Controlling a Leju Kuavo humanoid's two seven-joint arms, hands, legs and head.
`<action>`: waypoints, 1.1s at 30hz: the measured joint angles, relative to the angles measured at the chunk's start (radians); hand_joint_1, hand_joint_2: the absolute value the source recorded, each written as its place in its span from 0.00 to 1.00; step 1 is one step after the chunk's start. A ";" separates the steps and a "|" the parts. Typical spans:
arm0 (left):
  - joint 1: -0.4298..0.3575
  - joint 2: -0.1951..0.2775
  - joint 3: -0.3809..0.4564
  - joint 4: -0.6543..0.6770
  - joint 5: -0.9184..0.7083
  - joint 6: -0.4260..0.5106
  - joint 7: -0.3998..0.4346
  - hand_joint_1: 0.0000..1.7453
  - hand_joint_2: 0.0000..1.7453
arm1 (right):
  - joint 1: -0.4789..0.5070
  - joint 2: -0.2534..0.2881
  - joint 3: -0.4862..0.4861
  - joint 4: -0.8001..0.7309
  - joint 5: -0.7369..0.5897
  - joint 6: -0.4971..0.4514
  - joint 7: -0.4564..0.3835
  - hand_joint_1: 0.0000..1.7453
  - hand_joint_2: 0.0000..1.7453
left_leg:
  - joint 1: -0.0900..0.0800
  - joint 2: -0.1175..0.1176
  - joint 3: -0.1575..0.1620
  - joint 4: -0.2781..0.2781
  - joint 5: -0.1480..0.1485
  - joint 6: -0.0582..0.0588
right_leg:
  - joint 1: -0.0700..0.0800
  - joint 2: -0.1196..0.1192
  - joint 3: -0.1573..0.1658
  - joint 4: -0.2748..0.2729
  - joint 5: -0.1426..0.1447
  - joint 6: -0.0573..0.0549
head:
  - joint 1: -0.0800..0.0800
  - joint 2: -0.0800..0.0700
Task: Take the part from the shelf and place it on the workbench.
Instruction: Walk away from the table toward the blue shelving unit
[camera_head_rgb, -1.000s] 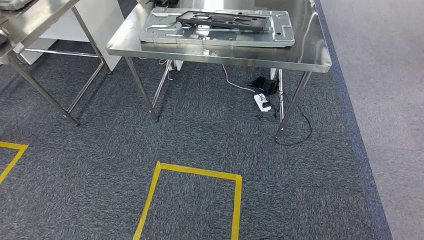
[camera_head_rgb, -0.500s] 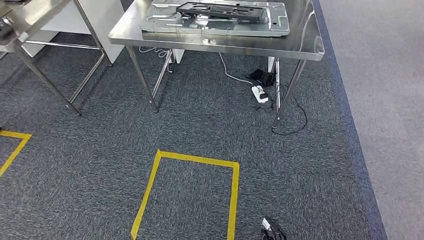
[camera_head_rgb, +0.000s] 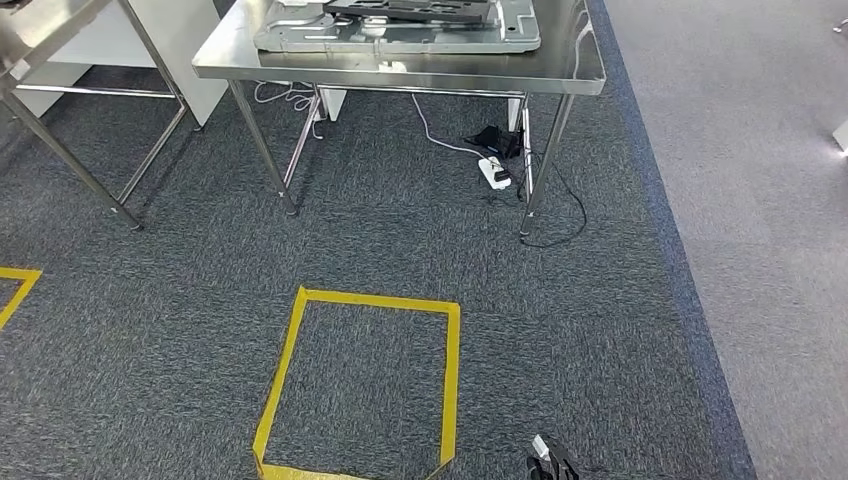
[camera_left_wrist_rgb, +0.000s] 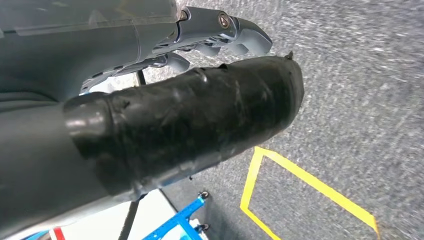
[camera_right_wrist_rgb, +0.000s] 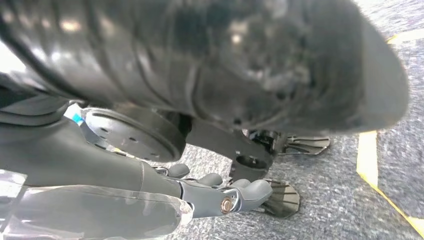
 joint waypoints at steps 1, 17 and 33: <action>0.000 0.000 0.000 0.000 -0.001 -0.002 0.000 0.00 0.00 | 0.002 -0.003 0.013 -0.001 -0.016 -0.002 -0.001 0.00 0.00 | 0.003 -0.005 -0.004 0.004 -0.007 -0.007 | -0.001 0.006 -0.008 -0.001 0.010 -0.010 | 0.000 0.000; -0.006 0.006 -0.003 0.000 -0.013 -0.011 -0.001 0.00 0.00 | 0.009 -0.037 0.175 -0.029 -0.129 -0.014 -0.014 0.00 0.00 | 0.000 -0.111 0.182 -0.092 -0.096 0.022 | 0.000 0.095 -0.169 -0.012 0.162 0.011 | -0.004 0.000; -0.001 0.006 -0.010 0.000 -0.030 -0.022 -0.002 0.00 0.00 | 0.004 -0.066 0.298 -0.049 -0.266 -0.029 -0.031 0.00 0.00 | 0.002 -0.019 -0.015 0.014 -0.027 -0.016 | 0.003 0.002 0.028 -0.037 0.011 -0.024 | 0.005 0.000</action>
